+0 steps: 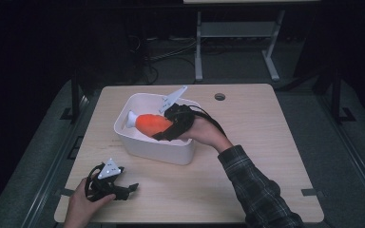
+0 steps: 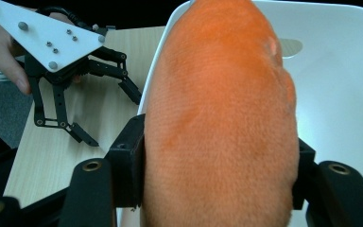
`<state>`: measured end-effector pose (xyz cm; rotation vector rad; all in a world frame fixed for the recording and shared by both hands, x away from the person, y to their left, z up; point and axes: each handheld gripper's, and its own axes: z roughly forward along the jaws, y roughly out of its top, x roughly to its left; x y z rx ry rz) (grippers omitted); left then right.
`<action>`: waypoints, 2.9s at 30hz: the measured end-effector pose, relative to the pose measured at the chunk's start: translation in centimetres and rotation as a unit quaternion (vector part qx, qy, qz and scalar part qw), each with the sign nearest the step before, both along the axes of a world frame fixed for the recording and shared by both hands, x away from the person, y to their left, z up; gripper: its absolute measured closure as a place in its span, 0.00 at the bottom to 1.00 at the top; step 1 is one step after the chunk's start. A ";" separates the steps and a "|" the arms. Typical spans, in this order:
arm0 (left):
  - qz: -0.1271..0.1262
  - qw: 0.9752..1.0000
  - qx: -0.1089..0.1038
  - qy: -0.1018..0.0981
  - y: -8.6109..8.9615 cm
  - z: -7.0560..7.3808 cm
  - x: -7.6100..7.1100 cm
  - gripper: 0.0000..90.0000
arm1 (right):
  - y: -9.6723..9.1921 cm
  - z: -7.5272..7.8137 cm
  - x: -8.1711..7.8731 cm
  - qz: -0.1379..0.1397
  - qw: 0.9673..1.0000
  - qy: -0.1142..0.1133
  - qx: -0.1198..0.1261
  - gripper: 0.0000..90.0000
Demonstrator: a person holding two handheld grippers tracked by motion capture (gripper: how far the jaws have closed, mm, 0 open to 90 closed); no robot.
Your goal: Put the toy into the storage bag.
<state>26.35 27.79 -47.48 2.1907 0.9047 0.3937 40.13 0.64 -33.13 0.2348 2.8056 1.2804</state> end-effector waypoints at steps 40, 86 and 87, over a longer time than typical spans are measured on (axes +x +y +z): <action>0.001 1.000 -0.001 0.000 0.0 0.0 0.0 0.14 | -9.0 1.9 -1.7 -0.082 0.996 -0.006 0.046 0.29; -0.001 1.000 0.001 0.000 0.0 0.0 0.0 0.14 | -24.6 -12.4 -12.2 -0.298 0.954 0.038 0.000 0.16; -0.001 1.000 0.001 0.000 0.0 0.0 0.0 0.14 | -24.9 -12.6 -12.4 -0.301 0.953 0.038 -0.004 0.16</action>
